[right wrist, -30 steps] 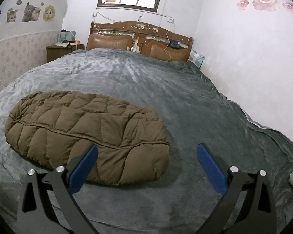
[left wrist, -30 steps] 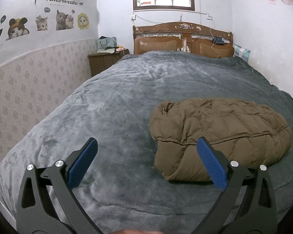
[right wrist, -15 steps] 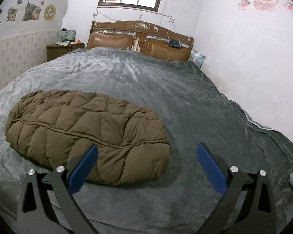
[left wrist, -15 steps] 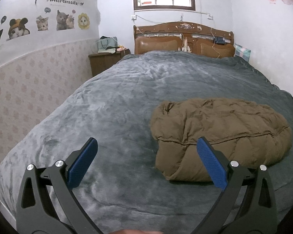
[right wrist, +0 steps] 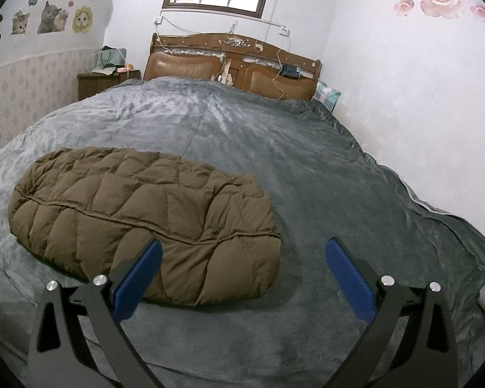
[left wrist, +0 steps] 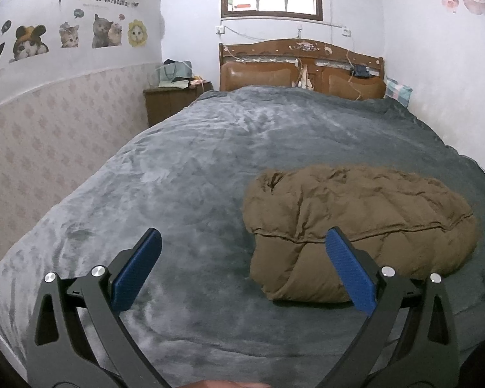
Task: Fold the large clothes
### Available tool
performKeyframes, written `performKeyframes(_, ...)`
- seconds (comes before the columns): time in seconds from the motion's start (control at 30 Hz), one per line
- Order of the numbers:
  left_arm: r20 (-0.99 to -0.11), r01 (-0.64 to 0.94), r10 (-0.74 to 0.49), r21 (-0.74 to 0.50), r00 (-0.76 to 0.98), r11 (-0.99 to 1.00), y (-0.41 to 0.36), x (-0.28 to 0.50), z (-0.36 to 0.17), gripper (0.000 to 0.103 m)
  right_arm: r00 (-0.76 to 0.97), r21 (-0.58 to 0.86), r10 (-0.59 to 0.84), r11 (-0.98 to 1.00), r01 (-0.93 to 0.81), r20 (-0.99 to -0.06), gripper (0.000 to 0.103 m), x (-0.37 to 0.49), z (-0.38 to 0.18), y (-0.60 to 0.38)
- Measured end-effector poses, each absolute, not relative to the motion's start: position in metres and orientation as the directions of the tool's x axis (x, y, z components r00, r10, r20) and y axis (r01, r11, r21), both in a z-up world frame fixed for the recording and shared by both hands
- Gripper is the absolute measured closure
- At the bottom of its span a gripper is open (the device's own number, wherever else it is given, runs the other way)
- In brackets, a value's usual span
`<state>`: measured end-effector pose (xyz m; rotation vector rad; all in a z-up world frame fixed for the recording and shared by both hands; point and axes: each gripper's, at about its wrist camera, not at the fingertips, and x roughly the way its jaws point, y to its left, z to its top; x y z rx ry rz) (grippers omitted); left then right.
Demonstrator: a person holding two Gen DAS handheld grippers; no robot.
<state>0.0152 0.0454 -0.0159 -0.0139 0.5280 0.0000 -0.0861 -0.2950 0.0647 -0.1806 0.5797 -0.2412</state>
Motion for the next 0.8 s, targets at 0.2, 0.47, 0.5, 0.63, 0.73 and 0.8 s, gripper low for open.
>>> performKeyframes(0.2,-0.504,-0.002,0.000,-0.003,0.864,1.000,0.0419,0.0146,-0.0152,0.003,0.808,-0.240,-0.277,0.955,0.173,-0.520,0.002,-0.0872,0.0635,-0.2953)
performKeyframes(0.47,-0.503,0.005,0.000,0.008,0.864,1.000,0.0406,0.0153,-0.0146,0.003,0.807,-0.244,-0.276,0.955,0.169,-0.522,0.002,-0.0887,0.0626,-0.2967)
performKeyframes(0.5,-0.504,0.007,-0.002,0.008,0.864,1.000,0.0406,0.0154,-0.0146,0.003,0.807,-0.243,-0.276,0.955,0.169,-0.522,0.002,-0.0876,0.0627,-0.2972)
performKeyframes(0.63,-0.512,0.013,-0.010,0.002,0.859,1.000,0.0412,0.0168,-0.0160,0.003,0.808,-0.243,-0.273,0.956,0.166,-0.522,0.002,-0.0870,0.0630,-0.2986)
performKeyframes(0.73,-0.513,0.014,-0.010,0.004,0.859,1.000,0.0409,0.0168,-0.0158,0.003,0.807,-0.245,-0.274,0.955,0.165,-0.523,0.002,-0.0885,0.0624,-0.2987)
performKeyframes(0.8,-0.513,0.016,-0.013,0.001,0.858,1.000,0.0409,0.0168,-0.0157,0.003,0.807,-0.243,-0.272,0.956,0.165,-0.523,0.002,-0.0876,0.0626,-0.2989)
